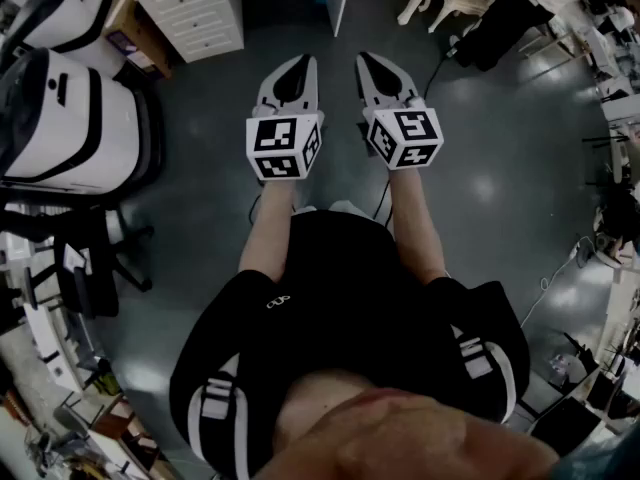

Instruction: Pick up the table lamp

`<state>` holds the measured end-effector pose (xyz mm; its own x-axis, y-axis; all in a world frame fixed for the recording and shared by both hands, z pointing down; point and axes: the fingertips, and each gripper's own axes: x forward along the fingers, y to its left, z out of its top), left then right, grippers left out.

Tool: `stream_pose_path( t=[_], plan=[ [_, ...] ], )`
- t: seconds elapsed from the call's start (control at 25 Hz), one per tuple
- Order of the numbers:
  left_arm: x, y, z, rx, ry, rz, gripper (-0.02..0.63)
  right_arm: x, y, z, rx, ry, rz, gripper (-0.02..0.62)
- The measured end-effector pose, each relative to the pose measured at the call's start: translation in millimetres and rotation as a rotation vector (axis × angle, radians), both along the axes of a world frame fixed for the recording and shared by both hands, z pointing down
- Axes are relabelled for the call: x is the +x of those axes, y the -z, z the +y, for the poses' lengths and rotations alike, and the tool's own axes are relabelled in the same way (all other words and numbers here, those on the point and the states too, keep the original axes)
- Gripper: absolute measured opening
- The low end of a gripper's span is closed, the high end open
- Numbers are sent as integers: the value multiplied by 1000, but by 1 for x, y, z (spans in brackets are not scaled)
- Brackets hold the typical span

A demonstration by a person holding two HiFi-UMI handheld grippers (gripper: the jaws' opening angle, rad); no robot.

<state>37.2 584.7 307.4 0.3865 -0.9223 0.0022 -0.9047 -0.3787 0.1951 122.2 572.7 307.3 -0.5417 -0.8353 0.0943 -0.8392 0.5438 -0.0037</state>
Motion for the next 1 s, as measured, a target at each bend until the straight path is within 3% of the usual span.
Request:
stream_pose_path(
  t=[0.6,1.0],
  plan=[
    [-11,-5,-13,-8,21,8,8,-5,-4,-19,-9,4,-32,5],
    [-25,-15,-83,-23,60,-6,8,-14,-10,-95,-7,32,-56,6]
  ],
)
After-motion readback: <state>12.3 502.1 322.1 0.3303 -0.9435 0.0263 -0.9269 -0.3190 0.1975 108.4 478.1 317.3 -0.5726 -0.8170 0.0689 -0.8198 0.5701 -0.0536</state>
